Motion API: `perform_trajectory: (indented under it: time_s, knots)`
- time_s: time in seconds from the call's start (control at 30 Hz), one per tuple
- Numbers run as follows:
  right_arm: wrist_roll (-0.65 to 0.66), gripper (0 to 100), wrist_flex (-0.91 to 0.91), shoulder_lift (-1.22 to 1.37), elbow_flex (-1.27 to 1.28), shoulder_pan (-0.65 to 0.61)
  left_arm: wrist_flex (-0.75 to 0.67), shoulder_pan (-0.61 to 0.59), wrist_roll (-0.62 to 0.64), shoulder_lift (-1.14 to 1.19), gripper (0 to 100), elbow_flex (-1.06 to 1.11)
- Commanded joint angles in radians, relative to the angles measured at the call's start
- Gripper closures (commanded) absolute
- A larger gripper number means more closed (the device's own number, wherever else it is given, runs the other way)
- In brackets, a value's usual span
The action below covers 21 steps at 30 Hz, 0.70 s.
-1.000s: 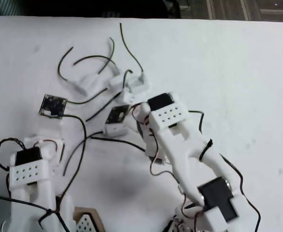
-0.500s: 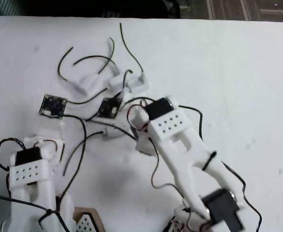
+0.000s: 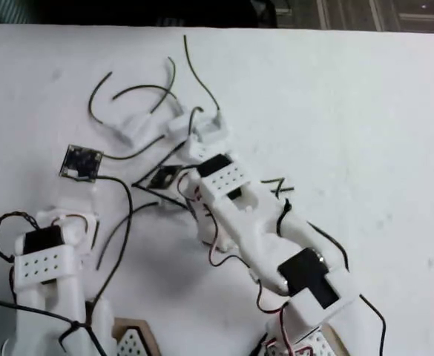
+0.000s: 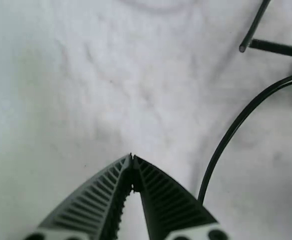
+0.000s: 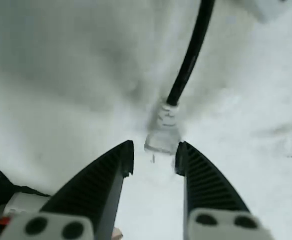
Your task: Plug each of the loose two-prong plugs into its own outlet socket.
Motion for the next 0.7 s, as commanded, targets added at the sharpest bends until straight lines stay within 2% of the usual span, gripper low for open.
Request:
perform_trajectory:
  time_s: [0.0, 0.47, 0.67]
  knots:
    - [-0.006, 87.0, 0.048, -0.022, -0.092, 0.008, 0.000, -0.005, -0.009, -0.024, 97, -0.003]
    - [-0.002, 87.3, 0.004, 0.249, -0.247, 0.045, 0.000, -0.005, -0.009, -0.024, 97, -0.003]
    - [0.000, 96.1, 0.004, 0.335, -0.315, 0.041, 0.000, -0.005, -0.009, -0.024, 97, -0.003]
